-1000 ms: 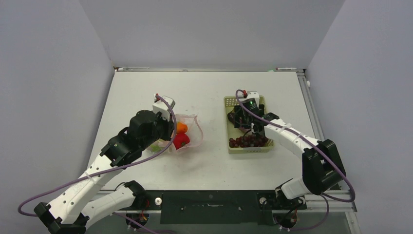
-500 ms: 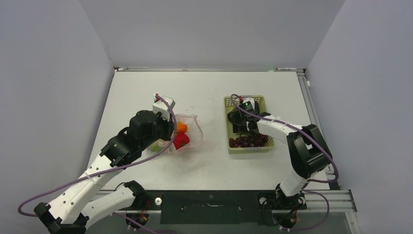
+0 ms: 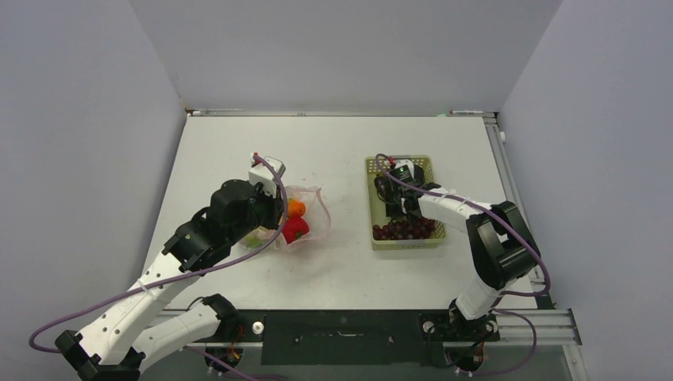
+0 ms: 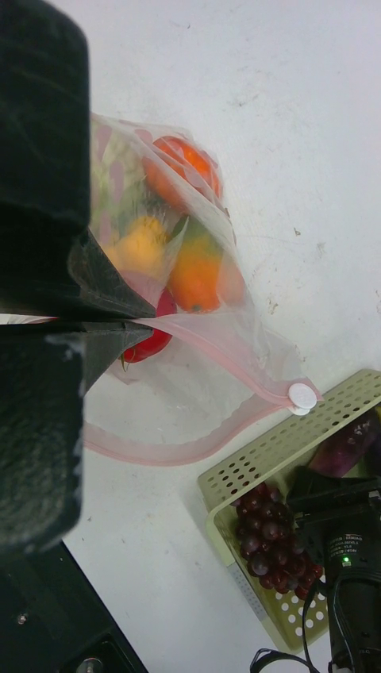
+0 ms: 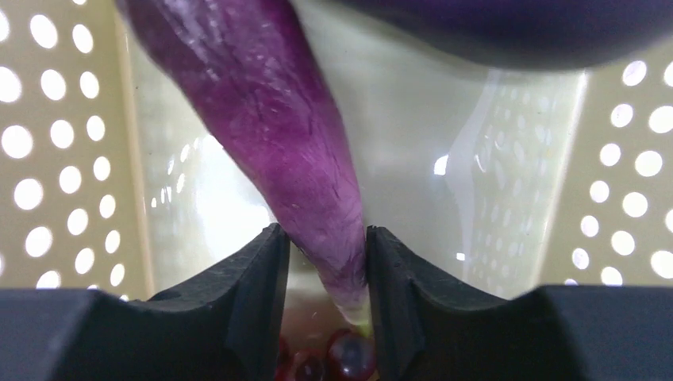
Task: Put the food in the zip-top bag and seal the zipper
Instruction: Pick up the fake vegetable from the bin, then place the fake vegetable in the zipper food storage bag.
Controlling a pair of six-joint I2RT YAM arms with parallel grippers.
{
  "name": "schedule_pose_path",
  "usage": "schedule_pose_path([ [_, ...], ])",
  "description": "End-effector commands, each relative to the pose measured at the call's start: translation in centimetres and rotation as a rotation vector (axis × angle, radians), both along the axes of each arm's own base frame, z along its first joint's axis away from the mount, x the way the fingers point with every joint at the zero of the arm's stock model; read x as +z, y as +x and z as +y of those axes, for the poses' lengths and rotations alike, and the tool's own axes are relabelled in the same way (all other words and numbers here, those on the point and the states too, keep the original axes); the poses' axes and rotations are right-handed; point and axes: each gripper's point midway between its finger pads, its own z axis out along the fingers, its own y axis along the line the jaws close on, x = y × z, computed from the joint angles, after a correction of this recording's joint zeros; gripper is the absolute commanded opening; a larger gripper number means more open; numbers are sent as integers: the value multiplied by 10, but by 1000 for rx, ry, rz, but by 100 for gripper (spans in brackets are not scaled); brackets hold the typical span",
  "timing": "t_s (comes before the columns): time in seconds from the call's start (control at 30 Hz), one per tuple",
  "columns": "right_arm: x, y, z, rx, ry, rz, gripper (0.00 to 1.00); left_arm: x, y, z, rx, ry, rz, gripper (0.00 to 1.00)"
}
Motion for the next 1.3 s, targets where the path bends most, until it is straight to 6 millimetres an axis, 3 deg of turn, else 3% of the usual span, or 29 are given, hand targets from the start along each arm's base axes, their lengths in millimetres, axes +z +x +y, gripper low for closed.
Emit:
schedule_pose_path([
  [0.0, 28, 17, 6, -9, 41, -83, 33, 14, 3, -3, -2, -41, -36, 0],
  [0.17, 43, 20, 2, -27, 40, -126, 24, 14, 3, -3, -2, -41, -36, 0],
  [0.7, 143, 21, -1, -87, 146, -423, 22, 15, 3, -3, -3, -44, -36, 0],
  [1.0, 190, 1, 28, 17, 219, -502, 22, 15, 3, -3, -2, -45, -35, 0],
  [1.27, 222, -34, 66, 238, 223, -537, 23, 15, 3, -2, 2, -46, -37, 0],
])
